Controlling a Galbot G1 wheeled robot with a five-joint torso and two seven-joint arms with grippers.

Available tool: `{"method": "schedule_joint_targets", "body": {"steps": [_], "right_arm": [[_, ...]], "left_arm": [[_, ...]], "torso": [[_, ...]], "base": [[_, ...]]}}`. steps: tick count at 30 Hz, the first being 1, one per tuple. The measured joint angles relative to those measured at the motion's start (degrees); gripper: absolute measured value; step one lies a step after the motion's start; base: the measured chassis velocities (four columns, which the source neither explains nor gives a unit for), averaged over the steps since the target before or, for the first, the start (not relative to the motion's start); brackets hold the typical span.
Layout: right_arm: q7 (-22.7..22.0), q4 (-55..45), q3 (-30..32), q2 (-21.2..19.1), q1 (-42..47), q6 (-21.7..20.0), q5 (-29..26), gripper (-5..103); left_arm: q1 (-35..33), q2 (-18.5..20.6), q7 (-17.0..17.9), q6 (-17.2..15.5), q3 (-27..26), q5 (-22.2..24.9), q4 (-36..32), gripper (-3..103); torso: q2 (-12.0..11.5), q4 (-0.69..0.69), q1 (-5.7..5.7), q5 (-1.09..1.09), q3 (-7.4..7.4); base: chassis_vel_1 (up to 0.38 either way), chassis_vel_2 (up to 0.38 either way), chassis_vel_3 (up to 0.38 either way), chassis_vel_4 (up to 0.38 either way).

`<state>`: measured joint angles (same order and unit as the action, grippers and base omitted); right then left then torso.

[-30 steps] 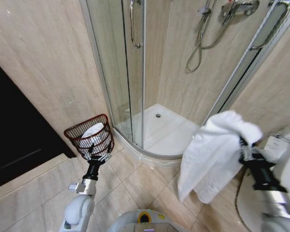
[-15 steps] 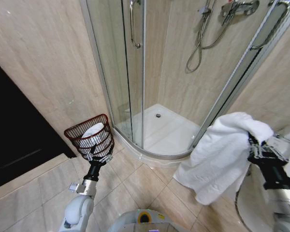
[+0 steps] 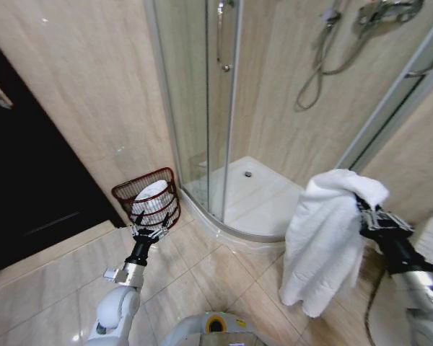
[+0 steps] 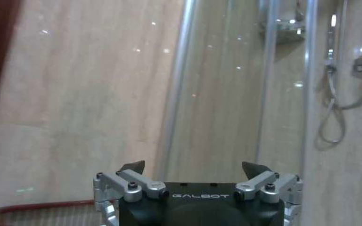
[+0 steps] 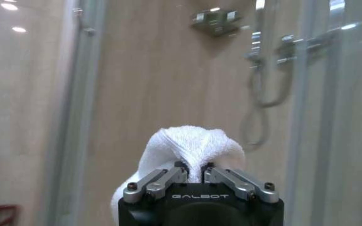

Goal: Discard the used towel into the hamper.

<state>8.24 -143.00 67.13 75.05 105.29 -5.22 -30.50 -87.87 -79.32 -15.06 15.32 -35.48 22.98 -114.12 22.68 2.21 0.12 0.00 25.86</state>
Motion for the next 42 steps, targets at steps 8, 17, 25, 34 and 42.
{"method": "schedule_joint_targets", "body": {"steps": [8,17,25,34,42], "right_arm": [[-0.5,2.9,-10.5,0.3,-3.2,2.2,12.9,10],[-1.6,2.2,-16.4,1.5,-4.6,2.9,17.6,10],[-1.6,1.0,-16.4,1.4,-4.6,2.9,17.0,10],[-2.3,-0.2,-16.0,1.1,-4.4,2.8,15.7,10],[-1.5,0.6,-14.0,1.4,-4.5,4.3,15.5,10]], "left_arm": [[-0.1,-0.1,0.0,-0.1,0.0,-0.5,-0.4,100],[0.0,0.0,0.0,-0.2,-0.3,-0.4,-0.3,100],[-0.2,-0.3,0.0,-0.1,-0.3,-0.7,-0.1,100],[-0.9,-0.7,-0.2,0.7,-0.4,-0.9,-0.2,100],[-1.2,-1.2,0.2,3.7,0.0,-1.5,0.3,100]], "torso": [[0.0,0.00,0.00,-0.01,0.00],[0.0,0.00,0.00,-0.05,0.00],[0.0,0.00,0.00,0.00,0.00],[0.0,0.00,0.00,-0.01,0.00],[0.0,0.00,0.00,0.01,0.00]], "base": [[0.121,0.114,0.117,0.114],[0.125,0.134,0.127,0.128],[0.137,0.120,0.116,0.129],[0.130,0.127,0.130,0.125],[0.066,0.068,0.076,0.064]]}}
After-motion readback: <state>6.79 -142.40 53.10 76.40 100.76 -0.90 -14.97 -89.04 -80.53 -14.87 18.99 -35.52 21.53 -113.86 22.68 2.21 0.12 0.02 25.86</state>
